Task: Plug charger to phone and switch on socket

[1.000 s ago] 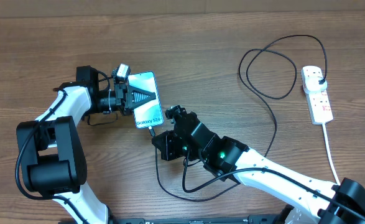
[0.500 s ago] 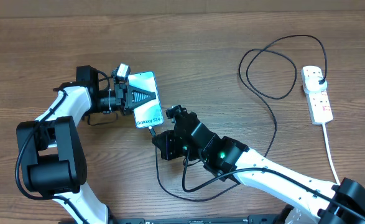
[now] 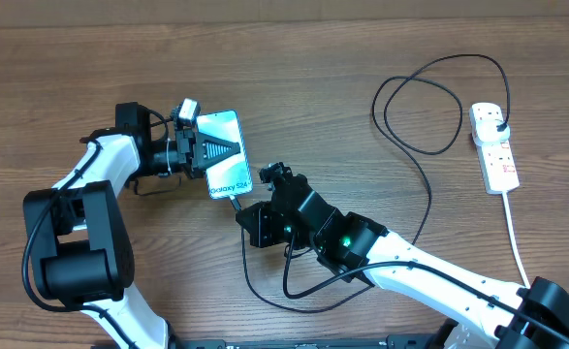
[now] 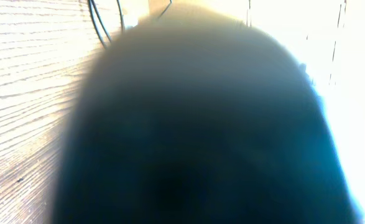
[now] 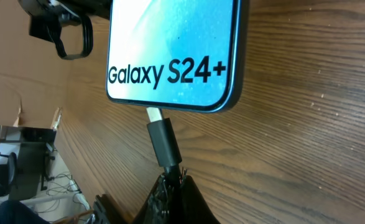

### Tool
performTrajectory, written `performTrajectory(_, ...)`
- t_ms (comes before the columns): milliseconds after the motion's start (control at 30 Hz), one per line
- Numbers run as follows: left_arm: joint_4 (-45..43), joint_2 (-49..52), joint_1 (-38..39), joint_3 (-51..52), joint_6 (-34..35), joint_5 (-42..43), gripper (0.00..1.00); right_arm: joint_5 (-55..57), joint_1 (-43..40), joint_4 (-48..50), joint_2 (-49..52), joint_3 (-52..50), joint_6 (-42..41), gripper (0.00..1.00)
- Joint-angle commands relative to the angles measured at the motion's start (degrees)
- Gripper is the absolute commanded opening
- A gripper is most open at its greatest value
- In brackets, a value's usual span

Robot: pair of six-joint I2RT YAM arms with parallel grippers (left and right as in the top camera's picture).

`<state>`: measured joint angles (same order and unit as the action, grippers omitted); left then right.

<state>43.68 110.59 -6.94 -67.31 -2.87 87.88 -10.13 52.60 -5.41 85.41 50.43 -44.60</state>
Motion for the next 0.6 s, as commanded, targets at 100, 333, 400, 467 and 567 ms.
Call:
performTrajectory(100, 0.42, -1.62, -0.26, -0.17, 0.76, 1.75, 0.04, 4.15, -0.61, 2.43, -0.02, 0.57, -0.59, 0.04)
performTrajectory(333, 0.39, -1.62, -0.26, -0.17, 0.76, 1.77, 0.04, 4.85, -0.61, 2.32, 0.0, 0.57, -0.59, 0.04)
performTrajectory(400, 0.37, -1.64, -0.26, -0.17, 0.76, 1.77, 0.04, 5.38, -0.61, 2.32, 0.0, 0.57, -0.59, 0.04)
performTrajectory(467, 0.37, -1.62, -0.26, -0.17, 0.74, 1.75, 0.04, 5.64, -0.61, 2.29, 0.0, 0.57, -0.59, 0.04)
performTrajectory(567, 0.37, -1.62, -0.28, -0.17, 0.74, 1.75, 0.04, 6.95, -0.61, 2.14, 0.0, 0.57, -0.59, 0.04)
